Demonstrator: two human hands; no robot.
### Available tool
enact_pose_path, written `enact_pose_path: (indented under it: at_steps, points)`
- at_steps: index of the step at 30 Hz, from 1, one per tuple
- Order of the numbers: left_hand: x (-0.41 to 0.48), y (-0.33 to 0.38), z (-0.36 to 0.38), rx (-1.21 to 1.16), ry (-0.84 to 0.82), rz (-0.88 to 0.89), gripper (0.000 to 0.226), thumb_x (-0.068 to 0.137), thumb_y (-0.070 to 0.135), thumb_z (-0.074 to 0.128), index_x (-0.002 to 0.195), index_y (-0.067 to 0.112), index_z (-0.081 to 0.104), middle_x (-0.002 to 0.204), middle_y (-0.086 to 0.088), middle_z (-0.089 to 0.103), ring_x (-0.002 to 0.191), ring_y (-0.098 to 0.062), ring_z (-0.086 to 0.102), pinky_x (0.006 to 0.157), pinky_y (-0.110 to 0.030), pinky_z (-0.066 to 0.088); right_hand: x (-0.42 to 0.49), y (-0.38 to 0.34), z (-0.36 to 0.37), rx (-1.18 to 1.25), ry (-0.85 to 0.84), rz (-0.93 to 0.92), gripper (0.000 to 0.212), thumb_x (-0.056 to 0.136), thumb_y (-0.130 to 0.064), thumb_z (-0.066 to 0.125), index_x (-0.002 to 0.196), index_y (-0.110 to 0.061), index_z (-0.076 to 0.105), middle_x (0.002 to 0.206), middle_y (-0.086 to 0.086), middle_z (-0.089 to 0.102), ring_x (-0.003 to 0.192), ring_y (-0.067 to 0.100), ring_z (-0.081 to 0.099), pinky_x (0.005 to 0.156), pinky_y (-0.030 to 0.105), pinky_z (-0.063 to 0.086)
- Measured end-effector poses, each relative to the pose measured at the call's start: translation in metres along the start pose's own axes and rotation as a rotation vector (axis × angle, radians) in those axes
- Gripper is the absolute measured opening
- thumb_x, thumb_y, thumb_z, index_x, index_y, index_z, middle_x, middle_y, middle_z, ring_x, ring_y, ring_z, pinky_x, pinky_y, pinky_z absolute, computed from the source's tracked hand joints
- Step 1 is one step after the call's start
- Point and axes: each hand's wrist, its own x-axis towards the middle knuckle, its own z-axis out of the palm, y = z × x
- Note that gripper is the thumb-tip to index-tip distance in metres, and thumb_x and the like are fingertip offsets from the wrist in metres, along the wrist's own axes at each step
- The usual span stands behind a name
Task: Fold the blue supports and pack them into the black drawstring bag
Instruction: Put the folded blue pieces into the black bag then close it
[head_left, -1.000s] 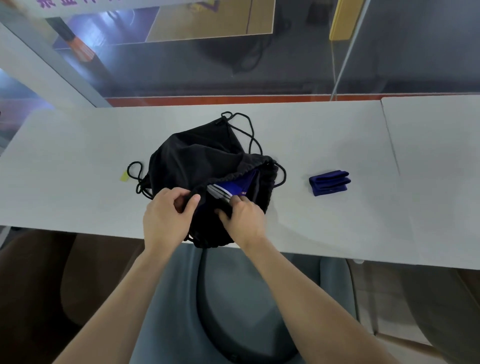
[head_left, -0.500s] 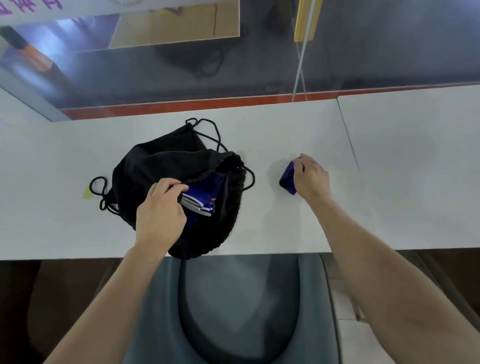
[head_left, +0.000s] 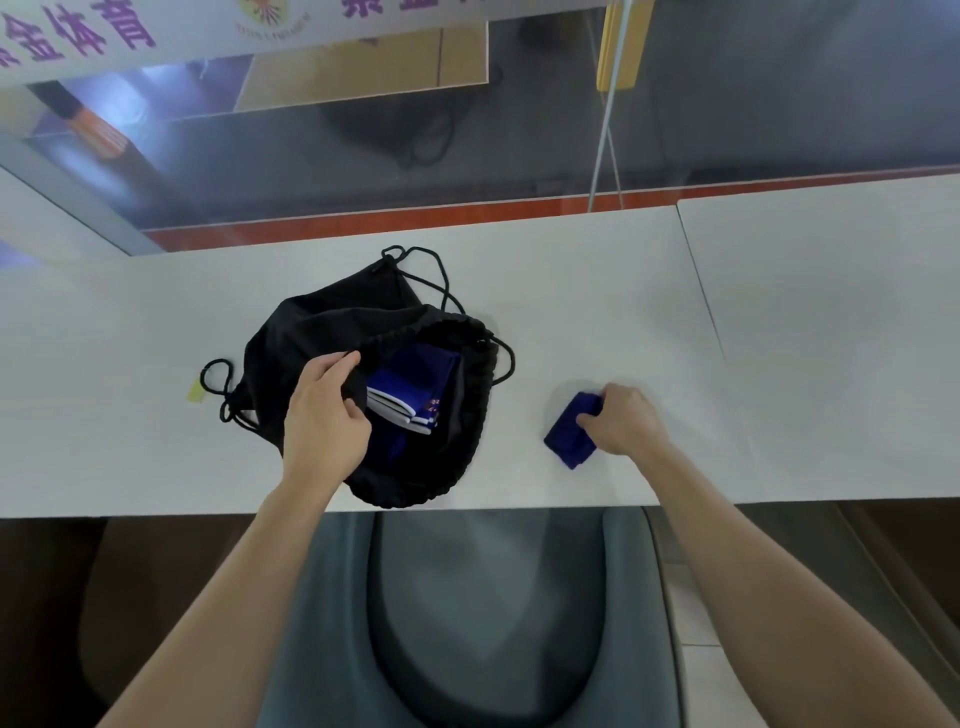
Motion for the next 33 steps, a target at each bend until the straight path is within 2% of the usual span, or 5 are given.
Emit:
enact_pose_path:
  at_steps: [8,13,25,29,33]
  points:
    - [0.040,-0.017,-0.016,0.036,-0.138,-0.050,0.087,0.090,0.003,0.078,0.167,0.010,0.039,0.171,-0.003,0.033,0.153,-0.025,0.043,0.112,-0.025,0.032,-0.047,-0.079,0.026,1.072,-0.087,0.092,0.034,0.088,-0.012,0.089,0.111,-0.002,0.067,0.107,0.019,0.075,0.078,0.030,0.083,0.085,0.051,0.069]
    - [0.051,-0.024,-0.021,0.010,-0.177,-0.018,0.094,0.085,-0.004,0.081,0.168,0.009,0.038,0.171,-0.004,0.033,0.155,-0.024,0.040,0.116,-0.023,0.029,-0.040,-0.172,0.059,1.272,-0.152,0.079,0.033,0.090,-0.012,0.088,0.112,0.000,0.066,0.114,0.016,0.074,0.078,0.027,0.083,0.076,0.041,0.070]
    - [0.039,-0.018,-0.031,-0.169,-0.132,0.087,0.090,0.084,-0.013,0.073,0.164,0.016,0.046,0.167,0.008,0.040,0.153,-0.006,0.038,0.126,-0.023,0.032,-0.006,-0.215,0.094,0.311,0.259,-0.191,0.056,0.084,-0.073,0.071,0.087,-0.017,0.064,0.081,0.000,0.070,0.076,0.026,0.067,0.066,0.038,0.058]
    - [0.022,-0.017,-0.022,-0.220,-0.132,0.113,0.088,0.085,-0.017,0.063,0.155,0.036,0.058,0.162,0.016,0.045,0.150,-0.003,0.043,0.122,-0.024,0.039,-0.003,-0.160,0.078,0.424,0.479,-0.217,0.041,0.097,-0.034,0.071,0.132,-0.014,0.058,0.133,0.005,0.058,0.112,0.033,0.067,0.086,0.038,0.054]
    - [-0.010,-0.013,-0.005,-0.187,-0.181,0.188,0.097,0.090,-0.008,0.068,0.163,0.049,0.038,0.157,0.016,0.054,0.145,-0.006,0.052,0.124,-0.031,0.041,0.027,-0.146,0.055,0.241,0.313,-0.335,0.103,0.086,-0.007,0.064,0.174,-0.024,0.012,0.179,0.002,0.025,0.163,0.030,0.024,0.130,0.047,0.030]
